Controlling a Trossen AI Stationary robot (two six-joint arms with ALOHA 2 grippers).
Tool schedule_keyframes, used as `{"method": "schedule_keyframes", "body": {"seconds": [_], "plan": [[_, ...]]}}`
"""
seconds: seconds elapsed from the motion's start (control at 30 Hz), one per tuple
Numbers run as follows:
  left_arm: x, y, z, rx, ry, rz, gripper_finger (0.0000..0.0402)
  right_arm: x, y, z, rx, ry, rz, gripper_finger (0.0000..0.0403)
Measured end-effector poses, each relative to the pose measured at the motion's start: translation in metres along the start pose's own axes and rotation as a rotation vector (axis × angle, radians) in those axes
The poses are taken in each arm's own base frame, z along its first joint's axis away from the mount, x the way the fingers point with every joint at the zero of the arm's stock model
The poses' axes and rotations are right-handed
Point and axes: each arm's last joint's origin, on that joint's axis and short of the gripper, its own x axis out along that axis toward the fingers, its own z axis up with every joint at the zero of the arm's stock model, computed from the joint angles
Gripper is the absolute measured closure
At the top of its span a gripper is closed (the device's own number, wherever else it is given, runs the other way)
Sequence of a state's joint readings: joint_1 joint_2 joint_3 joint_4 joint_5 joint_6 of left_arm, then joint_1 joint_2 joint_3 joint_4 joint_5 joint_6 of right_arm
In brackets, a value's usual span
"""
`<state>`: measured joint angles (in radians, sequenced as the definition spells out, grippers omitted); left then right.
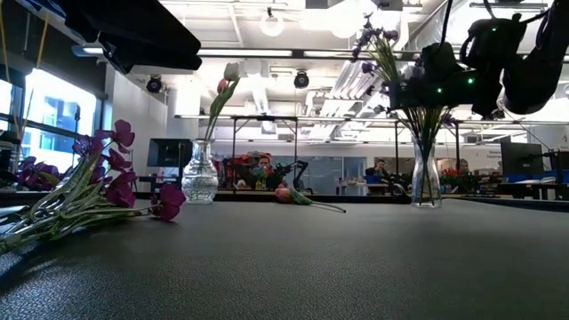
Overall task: Sort flowers into vase by color
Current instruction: Put the purple flowers into the right transparent vase, then put the pink tulip into the left transparent vase
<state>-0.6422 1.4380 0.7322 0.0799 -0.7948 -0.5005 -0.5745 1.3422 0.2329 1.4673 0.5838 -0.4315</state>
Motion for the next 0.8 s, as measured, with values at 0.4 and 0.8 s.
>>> {"method": "schedule_keyframes", "body": {"seconds": [0.4, 0.8], "plan": [[0.000, 0.000, 0.000, -0.003, 0.000, 0.000, 0.0264, -0.009, 0.012, 0.005, -0.097, 0.017, 0.007, 0.0267], [0.000, 0.000, 0.000, -0.003, 0.000, 0.000, 0.0264, -0.023, 0.023, 0.011, -0.130, 0.112, -0.053, 0.0216]]}}
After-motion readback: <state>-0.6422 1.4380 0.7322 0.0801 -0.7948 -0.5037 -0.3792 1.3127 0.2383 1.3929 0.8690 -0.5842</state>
